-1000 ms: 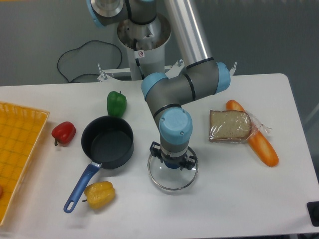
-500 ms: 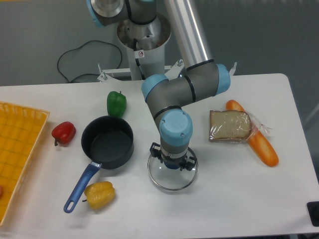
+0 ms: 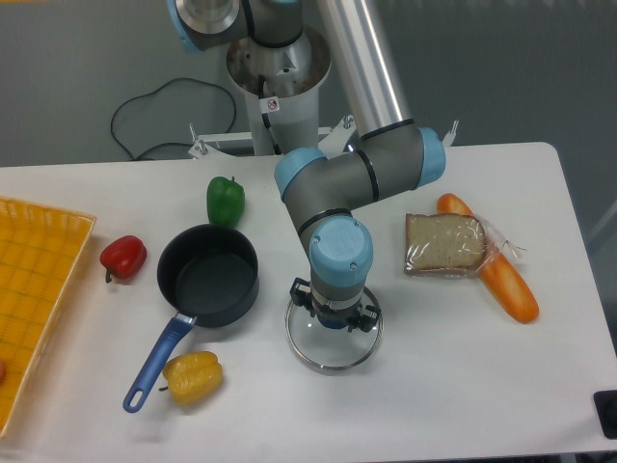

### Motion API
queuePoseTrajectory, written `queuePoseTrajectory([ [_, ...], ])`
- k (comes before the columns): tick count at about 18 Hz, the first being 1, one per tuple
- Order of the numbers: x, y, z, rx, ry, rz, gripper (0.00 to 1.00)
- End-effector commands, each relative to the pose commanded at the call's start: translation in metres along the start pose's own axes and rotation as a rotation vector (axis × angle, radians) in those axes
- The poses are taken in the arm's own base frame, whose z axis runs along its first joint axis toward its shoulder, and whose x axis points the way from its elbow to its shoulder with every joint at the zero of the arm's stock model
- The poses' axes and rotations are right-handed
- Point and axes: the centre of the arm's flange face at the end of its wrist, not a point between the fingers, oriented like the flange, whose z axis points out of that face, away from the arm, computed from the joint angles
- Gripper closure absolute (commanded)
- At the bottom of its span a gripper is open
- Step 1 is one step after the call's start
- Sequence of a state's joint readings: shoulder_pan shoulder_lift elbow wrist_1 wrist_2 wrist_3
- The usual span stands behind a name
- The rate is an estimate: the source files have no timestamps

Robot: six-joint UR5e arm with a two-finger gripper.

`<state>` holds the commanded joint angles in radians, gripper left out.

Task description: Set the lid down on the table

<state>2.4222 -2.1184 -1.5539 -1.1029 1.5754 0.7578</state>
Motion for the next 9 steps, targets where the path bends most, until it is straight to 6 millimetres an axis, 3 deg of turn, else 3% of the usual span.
queuePoseTrajectory([
  [9,-0.0004,-0.0005,0.004,-0.004,0.004,0.0,0.33],
])
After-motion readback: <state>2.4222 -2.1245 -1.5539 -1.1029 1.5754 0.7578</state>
